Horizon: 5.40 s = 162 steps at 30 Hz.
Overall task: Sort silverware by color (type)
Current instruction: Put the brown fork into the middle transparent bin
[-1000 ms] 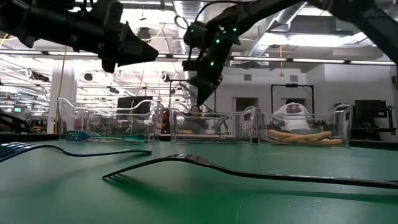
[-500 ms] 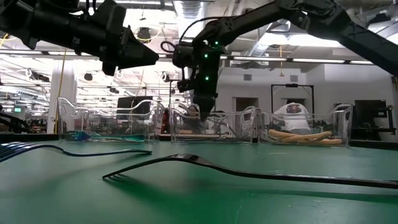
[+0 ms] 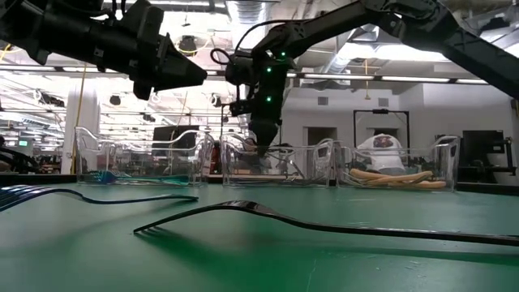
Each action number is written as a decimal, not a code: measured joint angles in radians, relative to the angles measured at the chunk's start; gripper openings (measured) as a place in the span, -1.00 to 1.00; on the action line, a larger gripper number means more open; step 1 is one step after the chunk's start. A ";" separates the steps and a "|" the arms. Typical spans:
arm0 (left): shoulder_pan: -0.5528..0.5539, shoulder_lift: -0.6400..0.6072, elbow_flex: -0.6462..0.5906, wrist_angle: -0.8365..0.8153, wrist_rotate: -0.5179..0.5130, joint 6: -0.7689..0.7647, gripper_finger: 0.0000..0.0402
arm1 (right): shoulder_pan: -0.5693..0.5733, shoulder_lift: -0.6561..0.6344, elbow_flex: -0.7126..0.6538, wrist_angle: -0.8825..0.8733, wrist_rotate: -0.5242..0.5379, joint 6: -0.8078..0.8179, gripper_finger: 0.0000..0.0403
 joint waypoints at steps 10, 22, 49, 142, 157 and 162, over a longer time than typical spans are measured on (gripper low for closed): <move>0.000 0.000 0.000 0.000 0.000 0.000 -0.51 | -0.024 0.035 -0.006 -0.006 -0.026 -0.008 -0.82; 0.000 0.000 0.000 -0.004 0.000 0.000 -0.51 | -0.029 0.049 -0.006 -0.009 -0.028 -0.008 -0.58; 0.000 0.000 0.000 -0.026 0.024 -0.019 -0.51 | 0.000 -0.055 0.163 -0.169 -0.112 -0.077 -0.54; -0.364 0.201 0.459 -0.975 0.255 -0.746 -0.26 | 1.106 -0.280 0.125 -0.277 -0.025 0.813 0.16; -0.214 0.281 0.459 -0.931 0.568 -0.697 -0.26 | 1.097 -0.280 0.125 -0.465 0.074 0.872 0.14; -0.214 0.241 0.476 -0.896 0.583 -0.646 -0.26 | 1.074 -0.281 0.125 -0.536 0.087 0.884 0.14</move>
